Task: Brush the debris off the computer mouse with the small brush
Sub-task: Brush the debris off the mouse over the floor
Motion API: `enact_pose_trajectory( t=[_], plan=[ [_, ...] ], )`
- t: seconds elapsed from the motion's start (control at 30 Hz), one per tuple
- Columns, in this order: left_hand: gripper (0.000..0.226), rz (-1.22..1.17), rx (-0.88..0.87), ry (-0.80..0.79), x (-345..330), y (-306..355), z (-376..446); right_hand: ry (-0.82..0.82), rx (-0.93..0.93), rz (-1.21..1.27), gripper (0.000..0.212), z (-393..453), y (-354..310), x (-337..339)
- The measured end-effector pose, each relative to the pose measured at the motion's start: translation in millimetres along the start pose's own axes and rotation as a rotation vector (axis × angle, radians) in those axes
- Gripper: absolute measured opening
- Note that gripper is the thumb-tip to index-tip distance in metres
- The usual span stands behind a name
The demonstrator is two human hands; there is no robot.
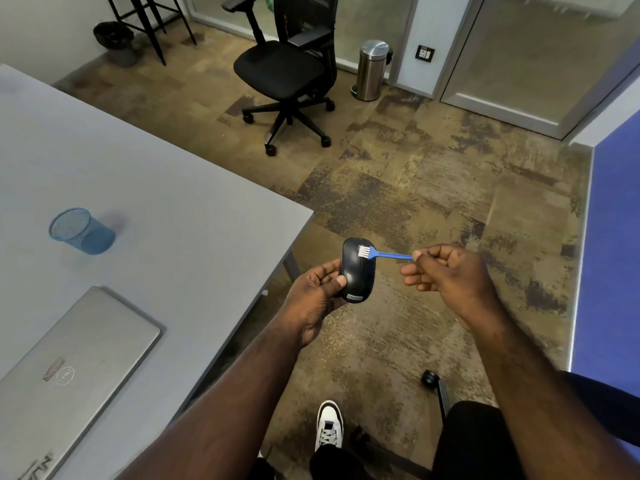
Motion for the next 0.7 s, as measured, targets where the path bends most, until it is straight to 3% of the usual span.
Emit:
enact_pose_trajectory(
  t=[0.17, 0.3, 0.5, 0.7],
  plan=[
    [0.038, 0.005, 0.016, -0.015, 1, -1, 1, 0.185, 0.036, -0.038, 0.007, 5, 4, 10],
    [0.037, 0.009, 0.011, -0.014, 1, -1, 2, 0.043, 0.067, -0.036, 0.006, 2, 0, -2],
    [0.035, 0.012, 0.019, -0.044, -1, -2, 1, 0.175, 0.114, -0.103, 0.007, 6, 1, 3],
    [0.036, -0.004, 0.001, -0.027, 0, 3, 3, -0.071, 0.109, -0.107, 0.007, -2, 2, -3]
  ],
)
Point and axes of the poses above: each hand's wrist, its own z-axis towards the middle knuckle, its own x-axis out of the back of the hand, y = z × x, the point moved 4 cm from there along z, towards the middle knuckle, and after that the axes turned 5 degrees about -y, right-handed, at the moved point
